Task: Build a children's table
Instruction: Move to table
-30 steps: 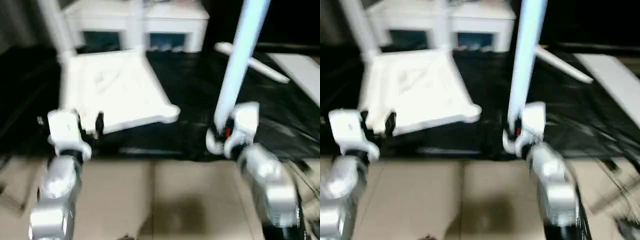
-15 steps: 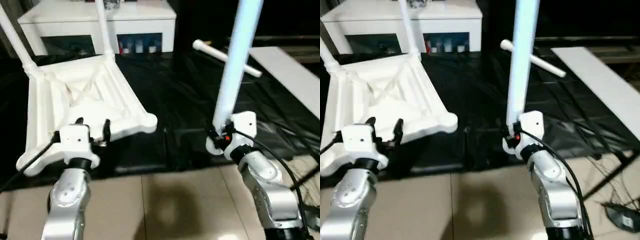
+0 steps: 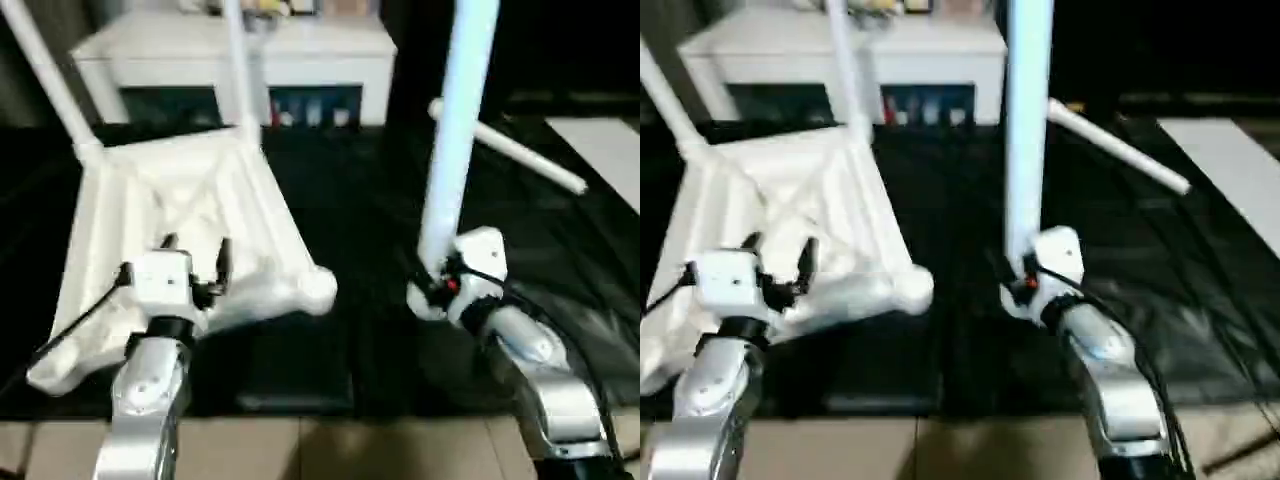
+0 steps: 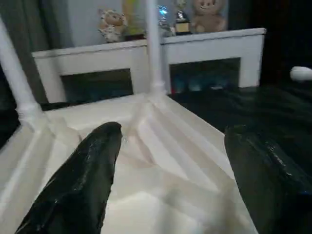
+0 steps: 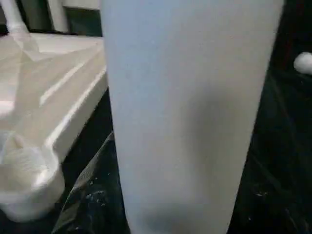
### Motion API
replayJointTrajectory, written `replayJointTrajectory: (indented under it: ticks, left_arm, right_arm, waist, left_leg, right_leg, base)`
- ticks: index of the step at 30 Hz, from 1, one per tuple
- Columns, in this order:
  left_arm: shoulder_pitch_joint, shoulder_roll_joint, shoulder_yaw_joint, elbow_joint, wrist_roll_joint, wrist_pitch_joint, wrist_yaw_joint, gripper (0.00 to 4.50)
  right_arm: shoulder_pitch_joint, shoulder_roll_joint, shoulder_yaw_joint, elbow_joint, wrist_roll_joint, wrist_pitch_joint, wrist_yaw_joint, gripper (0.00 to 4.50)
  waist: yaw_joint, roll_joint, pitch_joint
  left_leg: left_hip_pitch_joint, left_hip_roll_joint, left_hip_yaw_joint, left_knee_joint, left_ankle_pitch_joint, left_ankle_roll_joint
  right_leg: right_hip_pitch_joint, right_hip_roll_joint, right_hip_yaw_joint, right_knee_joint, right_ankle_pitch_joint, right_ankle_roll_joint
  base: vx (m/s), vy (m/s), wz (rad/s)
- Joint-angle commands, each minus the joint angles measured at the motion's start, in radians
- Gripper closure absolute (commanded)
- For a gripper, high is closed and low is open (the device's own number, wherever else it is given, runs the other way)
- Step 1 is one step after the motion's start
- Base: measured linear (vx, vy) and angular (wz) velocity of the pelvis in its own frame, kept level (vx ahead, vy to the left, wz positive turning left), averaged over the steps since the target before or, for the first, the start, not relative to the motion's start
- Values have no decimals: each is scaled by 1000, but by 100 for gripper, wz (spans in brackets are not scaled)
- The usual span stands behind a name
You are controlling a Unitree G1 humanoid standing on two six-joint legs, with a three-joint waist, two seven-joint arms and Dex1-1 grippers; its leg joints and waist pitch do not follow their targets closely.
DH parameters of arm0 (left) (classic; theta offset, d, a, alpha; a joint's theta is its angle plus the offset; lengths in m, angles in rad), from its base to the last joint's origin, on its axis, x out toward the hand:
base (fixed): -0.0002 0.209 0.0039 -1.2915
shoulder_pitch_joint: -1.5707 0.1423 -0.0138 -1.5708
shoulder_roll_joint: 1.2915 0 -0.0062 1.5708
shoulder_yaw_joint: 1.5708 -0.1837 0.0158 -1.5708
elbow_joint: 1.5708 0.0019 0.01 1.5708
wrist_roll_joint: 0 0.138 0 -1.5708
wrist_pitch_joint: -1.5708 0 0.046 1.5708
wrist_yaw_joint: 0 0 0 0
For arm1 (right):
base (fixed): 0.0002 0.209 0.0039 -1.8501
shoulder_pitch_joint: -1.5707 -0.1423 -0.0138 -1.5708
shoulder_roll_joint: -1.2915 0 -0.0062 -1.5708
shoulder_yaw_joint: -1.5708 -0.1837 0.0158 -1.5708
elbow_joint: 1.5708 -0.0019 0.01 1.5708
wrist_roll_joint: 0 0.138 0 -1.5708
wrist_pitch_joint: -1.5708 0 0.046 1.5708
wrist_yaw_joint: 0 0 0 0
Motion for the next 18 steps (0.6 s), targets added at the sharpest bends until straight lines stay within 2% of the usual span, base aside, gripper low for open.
replayJointTrajectory:
  ticks: [1,2,3,4,5,6,7,8,9,10,11,12,13,14,15,16,17,18]
  left_arm:
    - [-4,11,20,-2,3,0,-1,72]
    - [-7,11,21,4,-14,-12,-18,72]
    - [-12,12,23,12,-35,-28,-39,72]
    - [-13,14,21,13,-43,-26,-51,72]
    - [-18,29,3,19,-96,-6,-131,72]
    - [-18,44,-16,19,-152,-4,-218,72]
    - [-17,67,-39,15,-199,-6,-307,72]
    - [-20,100,-66,16,-236,0,-401,43]
    - [-33,164,-110,29,-265,36,-534,39]
    - [-36,176,-116,33,-268,43,-555,35]
    - [-56,225,-140,55,-275,76,-638,35]
    - [-70,252,-149,71,-280,96,-685,35]
    - [-74,259,-151,75,-281,101,-697,23]
    - [-111,310,-172,121,-276,123,-787,10]
    - [-116,316,-174,126,-275,126,-796,10]
    - [-144,340,-183,157,-267,130,-838,10]
    - [-171,359,-190,185,-273,142,-879,10]
    - [-222,387,-208,244,-254,137,-932,10]
  right_arm:
    - [-20,13,15,-29,22,-1,8,263]
    - [-19,13,15,-36,36,4,19,263]
    - [-17,12,16,-43,52,9,30,263]
    - [-17,11,15,-44,54,8,33,263]
    - [-17,4,13,-50,65,6,51,263]
    - [-19,0,9,-53,83,11,71,263]
    - [-22,-4,6,-53,98,15,91,263]
    - [-28,-11,5,-48,111,17,114,263]
    - [-44,-23,-3,-37,144,35,159,263]
    - [-47,-25,-5,-35,151,39,168,263]
    - [-63,-35,-11,-26,181,59,207,263]
    - [-75,-42,-12,-19,196,69,227,263]
    - [-78,-43,-12,-17,200,72,232,263]
    - [-104,-61,-10,5,212,69,272,263]
    - [-106,-63,-10,8,213,69,276,263]
    - [-123,-72,-8,24,217,68,298,263]
    - [-137,-86,-1,40,215,60,318,263]
    - [-160,-102,9,63,215,54,346,263]
  waist:
    - [27,17,-20]
    - [30,37,-18]
    - [26,87,-38]
    - [5,111,-44]
    - [-9,137,-61]
    - [-3,112,-86]
    - [30,102,-87]
    - [32,95,-87]
    - [45,79,-91]
    - [45,61,-84]
    - [45,48,-64]
    - [53,52,-73]
    - [60,61,-61]
    - [54,61,-54]
    - [48,73,-48]
    - [38,76,-44]
    - [35,80,-42]
    - [31,77,-41]
  left_leg:
    - [-54,75,-10,-55,216,-7]
    - [-50,98,-12,-91,220,-4]
    - [-34,158,-21,-213,277,28]
    - [-3,205,-78,-240,253,75]
    - [50,225,-121,-235,235,111]
    - [84,253,-150,-192,565,179]
    - [67,236,-124,-168,1073,115]
    - [51,211,-107,-174,1252,62]
    - [51,175,-97,-183,1261,9]
    - [33,137,-66,-172,969,-2]
    - [-28,109,-23,-180,508,-14]
    - [-38,117,-17,-186,338,-14]
    - [-23,145,-17,-208,73,-38]
    - [-23,152,-16,-221,-9,-49]
    - [-14,167,-15,-242,-165,-80]
    - [-9,175,-14,-255,-291,-109]
    - [-6,175,-11,-259,-339,-123]
    - [0,174,-7,-259,-395,-140]
  right_leg:
    - [65,-165,68,-178,-264,-145]
    - [60,-159,49,-188,-318,-165]
    - [84,-83,-56,-145,-153,-113]
    - [47,-32,-97,-43,-52,-75]
    - [-30,-17,-106,48,-39,-52]
    - [-71,-43,-67,73,17,16]
    - [-87,-60,-42,60,176,95]
    - [-75,-56,-38,39,251,119]
    - [-79,-68,-22,-4,287,125]
    - [-81,-101,0,-50,337,81]
    - [-53,-155,12,-67,332,20]
    - [-24,-183,19,-63,328,3]
    - [-36,-190,15,-81,197,-50]
    - [-32,-182,11,-80,126,-78]
    - [-44,-159,2,-79,-29,-121]
    - [-52,-149,1,-77,-129,-140]
    - [-57,-150,2,-80,-170,-141]
    - [-64,-154,4,-86,-230,-143]
  base:
    - [151,45,-1]
    - [151,45,-1]
    - [194,125,-4]
    - [217,184,-14]
    - [217,184,-14]
    - [193,145,-10]
    - [137,99,-5]
    - [137,99,-5]
    - [60,66,-8]
    - [0,0,0]
    - [0,0,0]
    - [0,0,0]
    - [0,0,0]
    - [0,0,0]
    - [-84,-22,1]
    - [-88,-11,-3]
    - [-88,-11,-3]
    - [-83,-2,-2]
